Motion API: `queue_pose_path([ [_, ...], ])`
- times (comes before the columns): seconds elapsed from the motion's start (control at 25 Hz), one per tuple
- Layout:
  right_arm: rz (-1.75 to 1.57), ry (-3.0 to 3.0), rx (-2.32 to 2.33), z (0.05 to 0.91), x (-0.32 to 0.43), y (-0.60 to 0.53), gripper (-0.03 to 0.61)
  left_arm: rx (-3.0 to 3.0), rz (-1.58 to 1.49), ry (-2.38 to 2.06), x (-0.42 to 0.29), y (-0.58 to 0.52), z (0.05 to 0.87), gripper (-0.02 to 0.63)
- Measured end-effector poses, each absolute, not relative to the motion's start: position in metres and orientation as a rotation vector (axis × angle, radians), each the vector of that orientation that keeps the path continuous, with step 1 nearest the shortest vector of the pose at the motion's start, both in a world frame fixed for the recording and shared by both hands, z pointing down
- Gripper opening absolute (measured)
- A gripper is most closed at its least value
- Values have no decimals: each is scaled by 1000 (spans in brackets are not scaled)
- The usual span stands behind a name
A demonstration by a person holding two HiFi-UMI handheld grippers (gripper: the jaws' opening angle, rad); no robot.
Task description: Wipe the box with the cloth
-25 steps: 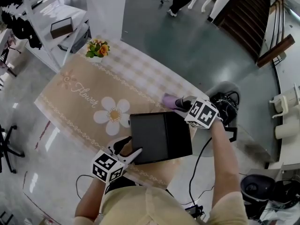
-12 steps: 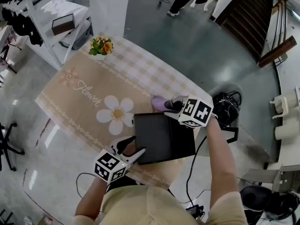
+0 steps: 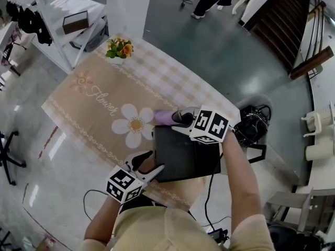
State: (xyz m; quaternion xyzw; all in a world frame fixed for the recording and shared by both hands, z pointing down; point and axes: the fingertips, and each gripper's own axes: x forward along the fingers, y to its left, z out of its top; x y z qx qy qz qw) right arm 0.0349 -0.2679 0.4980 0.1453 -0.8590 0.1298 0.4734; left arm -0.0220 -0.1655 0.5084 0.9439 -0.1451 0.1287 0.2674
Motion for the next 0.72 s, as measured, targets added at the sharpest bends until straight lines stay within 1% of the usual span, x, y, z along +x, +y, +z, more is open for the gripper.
queue_pose_path([
  [0.72,189,-2152,277,497,-14,-271,55,2531,310,-586,-47,-170,504,245],
])
